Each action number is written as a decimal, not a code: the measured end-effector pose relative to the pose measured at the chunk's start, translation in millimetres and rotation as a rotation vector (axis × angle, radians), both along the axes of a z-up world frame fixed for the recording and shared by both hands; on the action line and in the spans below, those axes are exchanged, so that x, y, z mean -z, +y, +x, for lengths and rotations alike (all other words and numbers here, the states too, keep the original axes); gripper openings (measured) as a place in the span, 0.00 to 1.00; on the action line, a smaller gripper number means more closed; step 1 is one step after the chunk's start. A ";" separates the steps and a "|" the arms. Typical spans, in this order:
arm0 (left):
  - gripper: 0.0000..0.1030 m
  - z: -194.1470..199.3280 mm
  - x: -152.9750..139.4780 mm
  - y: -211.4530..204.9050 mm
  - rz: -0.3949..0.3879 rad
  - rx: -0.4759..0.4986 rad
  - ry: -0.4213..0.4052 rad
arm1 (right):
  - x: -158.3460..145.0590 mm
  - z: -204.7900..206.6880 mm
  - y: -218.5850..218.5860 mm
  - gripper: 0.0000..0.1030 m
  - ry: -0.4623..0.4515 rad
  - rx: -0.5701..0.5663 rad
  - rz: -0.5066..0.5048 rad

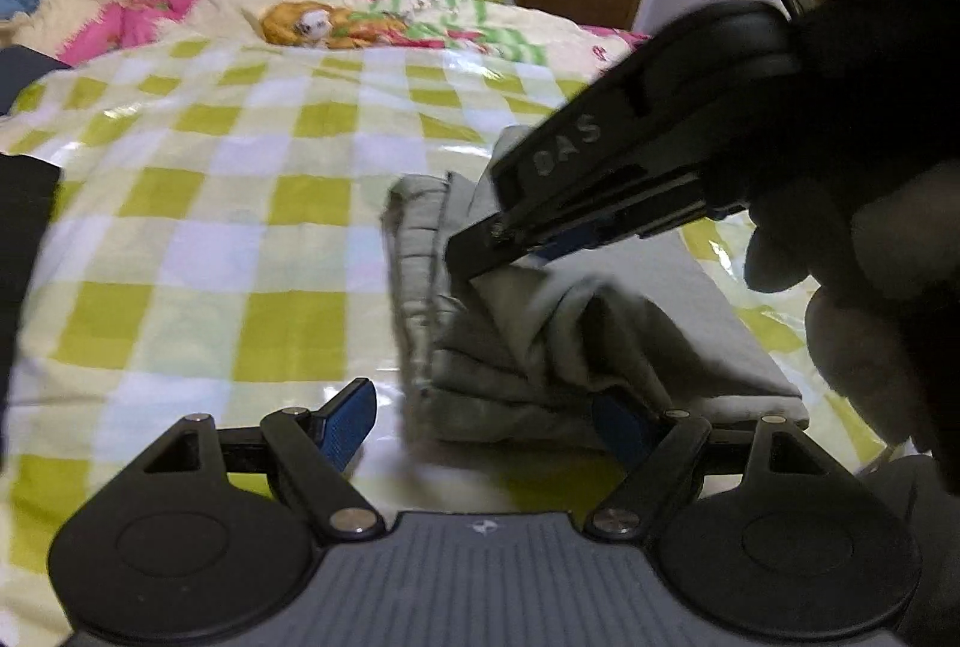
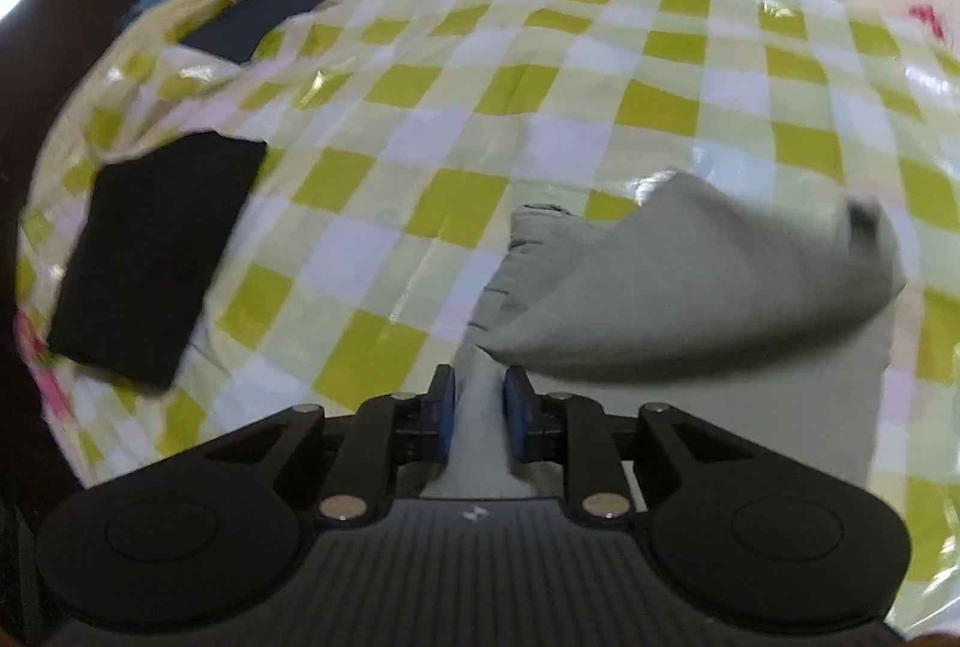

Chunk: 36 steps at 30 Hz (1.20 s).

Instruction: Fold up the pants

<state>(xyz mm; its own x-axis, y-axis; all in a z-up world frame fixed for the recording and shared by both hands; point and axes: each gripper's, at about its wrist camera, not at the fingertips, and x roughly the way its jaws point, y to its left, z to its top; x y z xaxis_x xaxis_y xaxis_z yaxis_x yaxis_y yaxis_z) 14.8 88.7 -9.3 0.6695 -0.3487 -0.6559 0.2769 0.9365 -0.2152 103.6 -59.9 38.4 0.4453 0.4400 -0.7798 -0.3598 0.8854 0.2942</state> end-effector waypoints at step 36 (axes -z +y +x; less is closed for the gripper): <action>0.32 7.2 -10.2 -27.7 -0.002 0.021 0.006 | -4.0 74.3 -18.7 0.05 0.025 0.150 -0.024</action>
